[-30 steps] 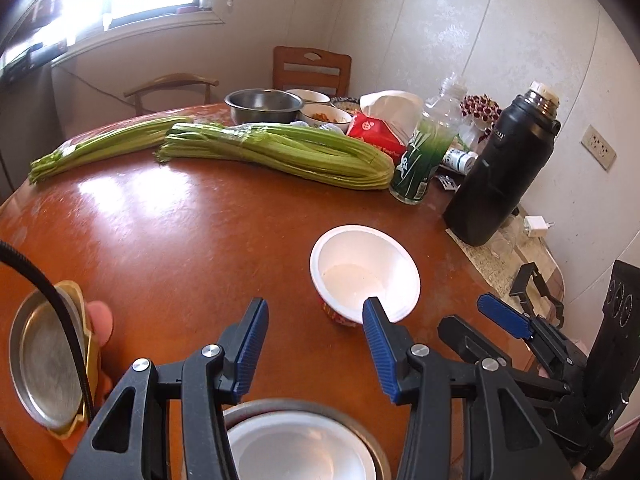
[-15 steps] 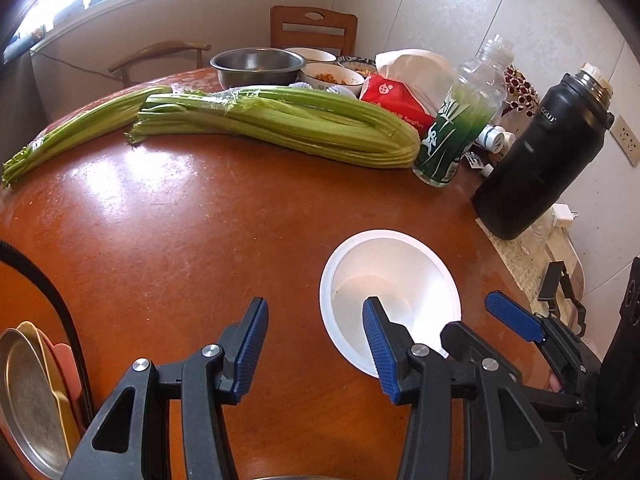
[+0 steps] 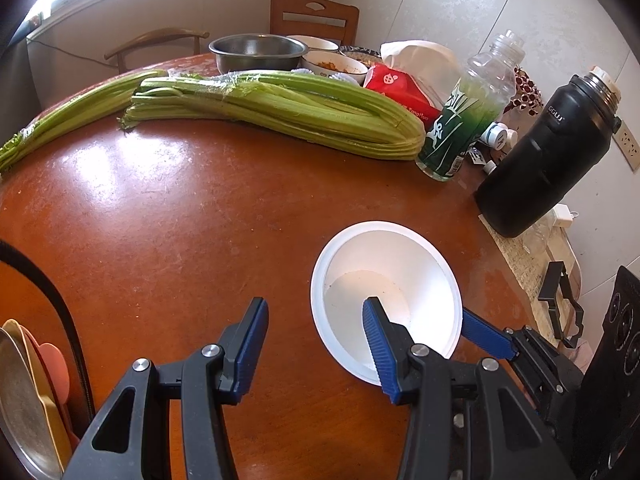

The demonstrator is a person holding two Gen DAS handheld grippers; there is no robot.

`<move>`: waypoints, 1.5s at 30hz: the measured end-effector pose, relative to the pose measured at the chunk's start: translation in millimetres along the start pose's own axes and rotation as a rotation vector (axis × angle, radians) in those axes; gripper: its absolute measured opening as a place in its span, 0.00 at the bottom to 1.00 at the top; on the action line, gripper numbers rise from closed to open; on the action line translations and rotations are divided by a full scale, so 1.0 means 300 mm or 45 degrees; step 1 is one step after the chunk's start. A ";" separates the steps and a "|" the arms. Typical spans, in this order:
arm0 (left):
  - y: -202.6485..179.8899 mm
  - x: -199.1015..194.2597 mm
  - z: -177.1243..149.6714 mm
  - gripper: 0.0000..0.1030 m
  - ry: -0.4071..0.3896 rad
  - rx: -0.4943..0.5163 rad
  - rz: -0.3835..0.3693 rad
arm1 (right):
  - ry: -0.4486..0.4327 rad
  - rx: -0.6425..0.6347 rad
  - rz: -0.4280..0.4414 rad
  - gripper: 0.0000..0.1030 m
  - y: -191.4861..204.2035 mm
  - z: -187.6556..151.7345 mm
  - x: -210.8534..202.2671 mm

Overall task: Organize plates and bowls
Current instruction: 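Move both grippers to the second paper bowl and grasp its rim, then lift the second paper bowl with both grippers over the steel bowl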

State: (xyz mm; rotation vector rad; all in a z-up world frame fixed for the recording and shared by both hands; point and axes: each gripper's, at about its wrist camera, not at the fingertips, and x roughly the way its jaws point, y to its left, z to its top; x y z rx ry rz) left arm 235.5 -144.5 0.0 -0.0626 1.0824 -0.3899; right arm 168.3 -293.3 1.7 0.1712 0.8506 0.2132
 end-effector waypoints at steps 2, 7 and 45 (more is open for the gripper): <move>0.005 0.008 -0.001 0.47 0.011 -0.004 -0.012 | 0.008 0.000 0.012 0.71 0.008 -0.003 0.010; 0.016 0.028 -0.003 0.47 0.037 -0.016 -0.029 | 0.015 -0.019 0.030 0.71 0.038 -0.009 0.027; 0.078 0.017 -0.006 0.38 0.017 -0.076 -0.067 | -0.040 -0.079 0.020 0.55 0.097 0.023 0.036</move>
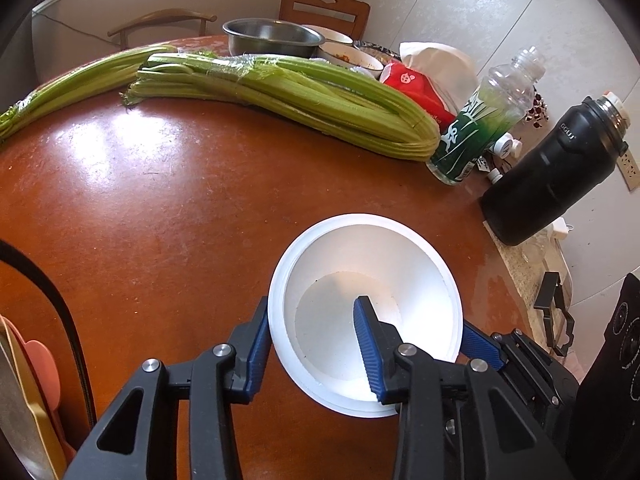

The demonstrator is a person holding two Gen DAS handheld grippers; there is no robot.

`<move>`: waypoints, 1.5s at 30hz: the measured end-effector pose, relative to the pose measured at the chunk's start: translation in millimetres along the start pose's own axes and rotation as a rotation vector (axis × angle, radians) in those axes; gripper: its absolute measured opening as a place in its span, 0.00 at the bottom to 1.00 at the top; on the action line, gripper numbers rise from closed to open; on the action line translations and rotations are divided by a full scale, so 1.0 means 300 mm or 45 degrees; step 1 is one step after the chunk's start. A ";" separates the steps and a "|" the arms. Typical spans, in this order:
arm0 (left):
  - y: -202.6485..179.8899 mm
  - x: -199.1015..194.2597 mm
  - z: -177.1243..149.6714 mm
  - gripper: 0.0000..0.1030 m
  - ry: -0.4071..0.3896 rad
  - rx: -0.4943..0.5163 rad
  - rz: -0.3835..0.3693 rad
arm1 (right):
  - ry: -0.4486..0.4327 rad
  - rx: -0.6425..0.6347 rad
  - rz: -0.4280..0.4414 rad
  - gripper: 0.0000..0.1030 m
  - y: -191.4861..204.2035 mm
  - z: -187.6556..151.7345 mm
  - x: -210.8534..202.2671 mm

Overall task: Organize plates and bowls
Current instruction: 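Lift the second paper bowl with both grippers over the steel bowl, then lower the second paper bowl into the first paper bowl with both grippers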

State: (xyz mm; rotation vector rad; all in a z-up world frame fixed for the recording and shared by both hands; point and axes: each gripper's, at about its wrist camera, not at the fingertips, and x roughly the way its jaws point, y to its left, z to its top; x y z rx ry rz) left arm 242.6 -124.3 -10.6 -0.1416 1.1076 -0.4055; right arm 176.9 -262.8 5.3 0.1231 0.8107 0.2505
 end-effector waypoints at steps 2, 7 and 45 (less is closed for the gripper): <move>-0.002 -0.022 -0.007 0.38 -0.016 -0.002 -0.008 | -0.013 -0.009 0.002 0.55 0.011 0.000 -0.020; -0.012 -0.085 -0.033 0.38 -0.063 0.009 0.004 | -0.040 -0.026 0.017 0.55 0.047 -0.009 -0.069; -0.002 -0.450 -0.307 0.39 -0.279 0.005 0.048 | -0.166 -0.185 0.079 0.56 0.283 -0.149 -0.340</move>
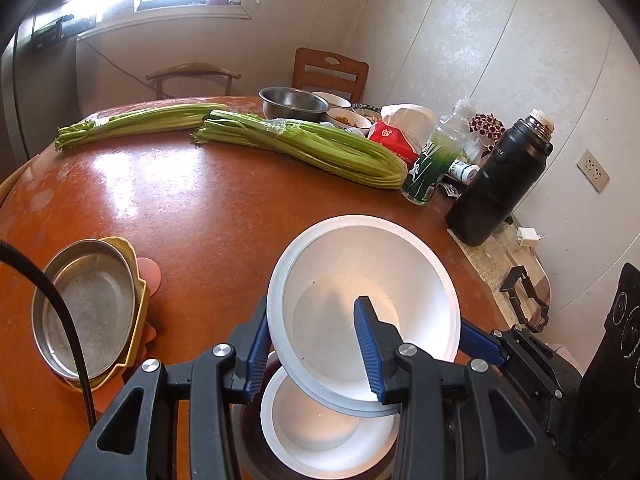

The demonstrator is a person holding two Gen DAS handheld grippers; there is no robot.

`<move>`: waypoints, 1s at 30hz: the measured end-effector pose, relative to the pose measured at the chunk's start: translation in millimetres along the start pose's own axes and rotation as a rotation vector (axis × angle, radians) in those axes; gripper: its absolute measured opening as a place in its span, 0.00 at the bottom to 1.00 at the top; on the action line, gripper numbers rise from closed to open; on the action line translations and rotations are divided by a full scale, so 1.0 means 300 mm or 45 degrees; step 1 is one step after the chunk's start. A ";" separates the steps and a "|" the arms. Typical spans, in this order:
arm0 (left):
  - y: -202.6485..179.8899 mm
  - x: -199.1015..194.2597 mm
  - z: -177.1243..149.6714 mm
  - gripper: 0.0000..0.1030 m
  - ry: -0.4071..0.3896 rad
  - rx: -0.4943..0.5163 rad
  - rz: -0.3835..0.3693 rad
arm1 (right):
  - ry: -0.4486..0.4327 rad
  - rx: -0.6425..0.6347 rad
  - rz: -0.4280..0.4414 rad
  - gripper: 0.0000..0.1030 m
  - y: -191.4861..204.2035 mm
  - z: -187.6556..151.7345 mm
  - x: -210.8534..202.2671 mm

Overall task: Organize plates and bowls
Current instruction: 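Lower the second paper bowl into the first paper bowl with both grippers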

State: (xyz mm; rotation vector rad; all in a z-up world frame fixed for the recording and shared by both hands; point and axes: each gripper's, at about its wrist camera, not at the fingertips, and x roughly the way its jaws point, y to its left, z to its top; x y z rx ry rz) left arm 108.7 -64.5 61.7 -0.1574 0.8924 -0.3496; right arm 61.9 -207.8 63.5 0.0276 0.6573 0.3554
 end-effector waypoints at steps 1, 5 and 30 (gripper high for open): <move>-0.003 -0.005 -0.003 0.39 -0.004 0.003 0.000 | -0.002 0.000 0.000 0.56 0.002 -0.006 -0.005; -0.017 -0.024 -0.029 0.39 -0.010 0.018 0.005 | -0.001 -0.001 0.002 0.56 0.005 -0.027 -0.020; -0.014 -0.042 -0.183 0.39 -0.025 -0.006 0.033 | 0.031 -0.039 0.038 0.56 0.053 -0.153 -0.051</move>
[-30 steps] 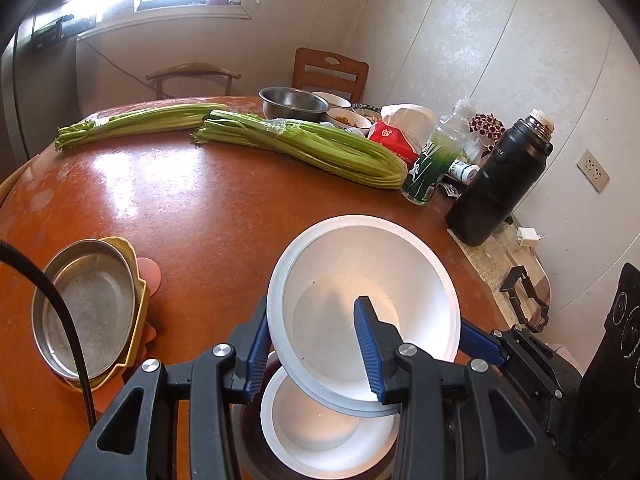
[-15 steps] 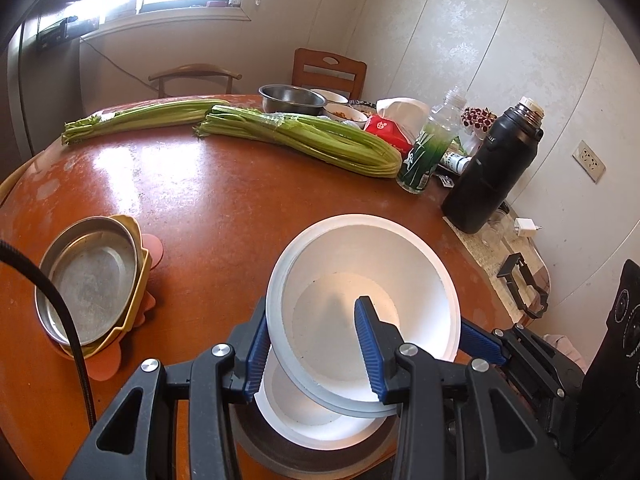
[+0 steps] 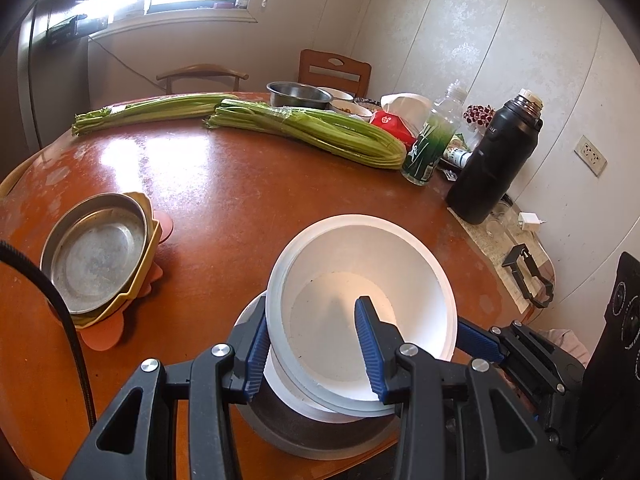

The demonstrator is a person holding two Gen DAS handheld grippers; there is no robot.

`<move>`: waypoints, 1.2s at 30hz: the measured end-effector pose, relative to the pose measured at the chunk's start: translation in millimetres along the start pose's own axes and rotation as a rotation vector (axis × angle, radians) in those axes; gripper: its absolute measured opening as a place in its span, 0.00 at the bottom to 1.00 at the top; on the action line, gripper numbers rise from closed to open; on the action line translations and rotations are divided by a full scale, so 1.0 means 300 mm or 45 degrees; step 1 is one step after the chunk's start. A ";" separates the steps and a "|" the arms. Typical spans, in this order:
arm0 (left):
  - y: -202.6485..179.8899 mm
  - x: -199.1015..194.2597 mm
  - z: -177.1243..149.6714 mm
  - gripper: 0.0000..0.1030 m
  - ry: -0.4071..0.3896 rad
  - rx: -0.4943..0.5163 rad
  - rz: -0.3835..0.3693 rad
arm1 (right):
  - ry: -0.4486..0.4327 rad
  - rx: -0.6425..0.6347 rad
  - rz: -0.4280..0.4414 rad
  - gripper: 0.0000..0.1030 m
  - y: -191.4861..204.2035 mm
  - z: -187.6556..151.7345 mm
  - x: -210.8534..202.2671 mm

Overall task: Organize plates and bowls
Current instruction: 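Lower the second paper bowl into the first paper bowl with both grippers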

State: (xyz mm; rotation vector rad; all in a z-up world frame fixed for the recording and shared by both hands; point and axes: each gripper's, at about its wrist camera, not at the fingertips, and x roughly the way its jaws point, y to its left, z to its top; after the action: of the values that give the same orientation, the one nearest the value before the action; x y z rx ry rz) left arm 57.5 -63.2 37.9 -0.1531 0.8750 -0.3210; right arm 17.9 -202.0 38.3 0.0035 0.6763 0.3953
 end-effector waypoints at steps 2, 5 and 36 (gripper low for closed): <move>0.002 0.007 -0.005 0.39 0.007 -0.001 0.001 | 0.011 0.006 0.004 0.56 -0.002 -0.008 0.005; 0.002 0.016 -0.010 0.39 0.014 0.001 0.013 | 0.022 0.003 0.005 0.56 0.002 -0.017 0.013; 0.013 0.065 -0.062 0.39 0.060 -0.002 0.061 | 0.095 -0.011 0.018 0.56 0.007 -0.070 0.052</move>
State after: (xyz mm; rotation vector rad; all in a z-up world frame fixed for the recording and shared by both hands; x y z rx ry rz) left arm 55.6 -66.0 10.9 -0.1260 0.9241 -0.2801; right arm 15.5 -197.1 12.7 -0.0152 0.7488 0.4135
